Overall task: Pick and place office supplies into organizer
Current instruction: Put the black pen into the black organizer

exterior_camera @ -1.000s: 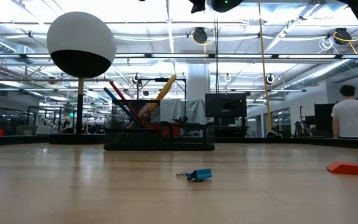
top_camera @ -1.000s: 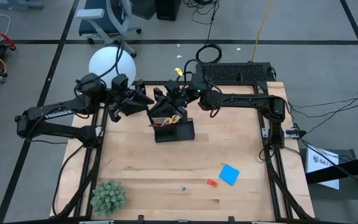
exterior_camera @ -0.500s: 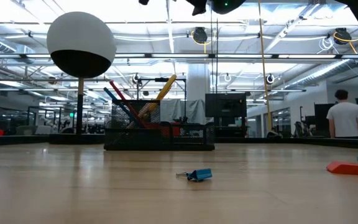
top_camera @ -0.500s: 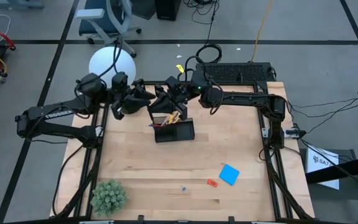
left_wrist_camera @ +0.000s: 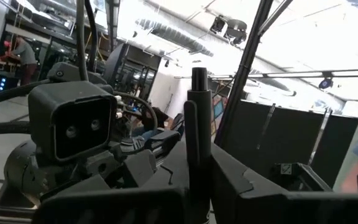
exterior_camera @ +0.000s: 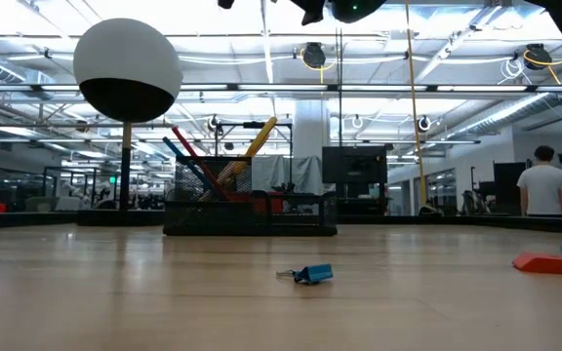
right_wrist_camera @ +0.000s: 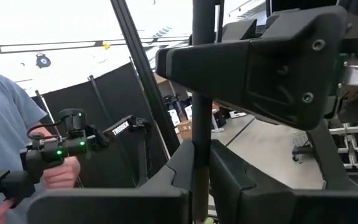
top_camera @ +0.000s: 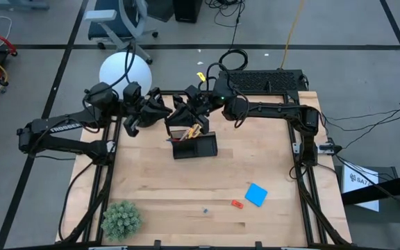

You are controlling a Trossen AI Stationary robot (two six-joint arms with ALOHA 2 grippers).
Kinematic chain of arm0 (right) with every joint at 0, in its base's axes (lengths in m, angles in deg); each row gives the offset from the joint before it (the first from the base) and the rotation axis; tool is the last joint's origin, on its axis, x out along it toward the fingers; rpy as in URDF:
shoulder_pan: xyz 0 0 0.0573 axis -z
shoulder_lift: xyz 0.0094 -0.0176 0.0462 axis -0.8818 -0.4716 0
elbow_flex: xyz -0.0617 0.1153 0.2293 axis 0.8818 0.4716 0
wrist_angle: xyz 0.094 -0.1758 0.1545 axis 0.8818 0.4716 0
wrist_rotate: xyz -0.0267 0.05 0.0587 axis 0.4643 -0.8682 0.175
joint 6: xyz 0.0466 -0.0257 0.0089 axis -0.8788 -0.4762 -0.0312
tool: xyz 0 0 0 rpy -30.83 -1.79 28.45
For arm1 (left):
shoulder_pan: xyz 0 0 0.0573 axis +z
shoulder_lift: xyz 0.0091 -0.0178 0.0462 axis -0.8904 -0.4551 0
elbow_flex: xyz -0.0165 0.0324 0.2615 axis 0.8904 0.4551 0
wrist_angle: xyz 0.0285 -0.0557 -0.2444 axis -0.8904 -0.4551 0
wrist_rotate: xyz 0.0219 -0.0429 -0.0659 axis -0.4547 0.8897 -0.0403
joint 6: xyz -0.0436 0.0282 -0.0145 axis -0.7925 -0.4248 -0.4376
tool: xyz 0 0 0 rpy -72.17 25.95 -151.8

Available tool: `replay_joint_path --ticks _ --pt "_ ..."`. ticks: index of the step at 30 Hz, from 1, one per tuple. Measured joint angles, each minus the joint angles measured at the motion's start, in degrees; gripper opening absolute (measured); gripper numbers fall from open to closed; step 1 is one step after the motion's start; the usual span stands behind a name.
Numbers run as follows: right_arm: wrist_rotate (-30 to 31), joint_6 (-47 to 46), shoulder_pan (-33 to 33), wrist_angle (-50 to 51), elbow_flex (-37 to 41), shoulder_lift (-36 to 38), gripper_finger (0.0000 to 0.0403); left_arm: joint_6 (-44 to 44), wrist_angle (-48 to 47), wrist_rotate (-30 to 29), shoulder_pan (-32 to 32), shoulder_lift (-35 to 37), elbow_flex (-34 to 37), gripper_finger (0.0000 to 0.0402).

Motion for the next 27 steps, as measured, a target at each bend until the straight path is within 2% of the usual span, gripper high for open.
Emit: replay_joint_path --ticks 7,16,20,24,27 --pt "-0.17 -0.37 -0.08 -0.04 0.0 0.0 0.0032 3.25 0.14 0.35 -0.58 0.0 0.0 0.0008" --pt "-0.24 -4.57 -0.05 0.71 0.0 0.0 0.0108 6.15 1.04 1.07 -0.52 0.13 0.0 0.0007" --pt "-2.87 -4.85 1.55 1.89 0.0 1.01 0.014 7.0 1.09 1.08 -0.49 0.56 0.0 0.0011" --pt "-3.16 -4.43 4.01 5.04 0.0 3.85 0.0159 9.2 -1.23 1.02 -0.47 2.23 0.04 0.0007" --pt "-3.08 -2.58 5.72 7.81 -0.02 6.18 0.0165 10.58 -5.79 -1.3 -0.47 3.97 0.04 0.001"
